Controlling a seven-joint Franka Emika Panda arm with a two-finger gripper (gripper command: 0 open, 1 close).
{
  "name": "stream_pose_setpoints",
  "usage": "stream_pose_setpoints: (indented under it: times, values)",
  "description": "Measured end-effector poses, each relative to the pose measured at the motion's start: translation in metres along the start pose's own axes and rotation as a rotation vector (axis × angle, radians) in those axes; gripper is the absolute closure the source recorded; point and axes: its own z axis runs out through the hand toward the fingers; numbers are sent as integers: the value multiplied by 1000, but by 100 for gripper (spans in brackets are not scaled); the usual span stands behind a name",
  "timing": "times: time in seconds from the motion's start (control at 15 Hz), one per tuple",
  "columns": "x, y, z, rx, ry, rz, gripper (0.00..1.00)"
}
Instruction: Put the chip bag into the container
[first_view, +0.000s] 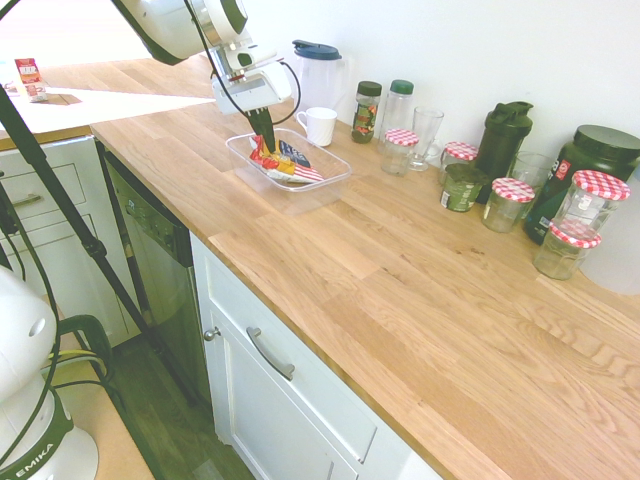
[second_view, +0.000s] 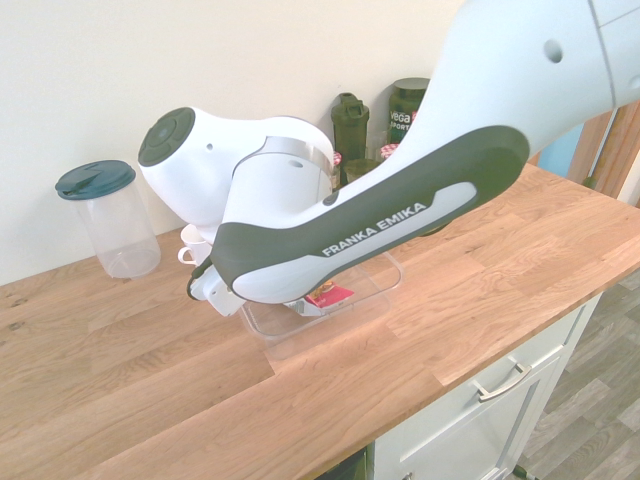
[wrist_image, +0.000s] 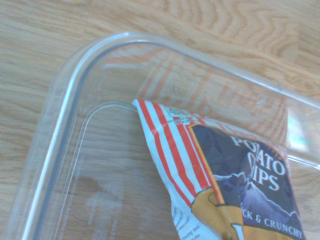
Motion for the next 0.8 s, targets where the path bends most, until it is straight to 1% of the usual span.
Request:
stream_pose_setpoints:
  times: [0.53, 0.67, 0.8]
  values:
    - [-4, -8, -2, -3, 3, -4, 0]
    - [-4, -6, -16, 13, 14, -2, 0]
    - [0, 3, -50, 43, 29, 12, 0]
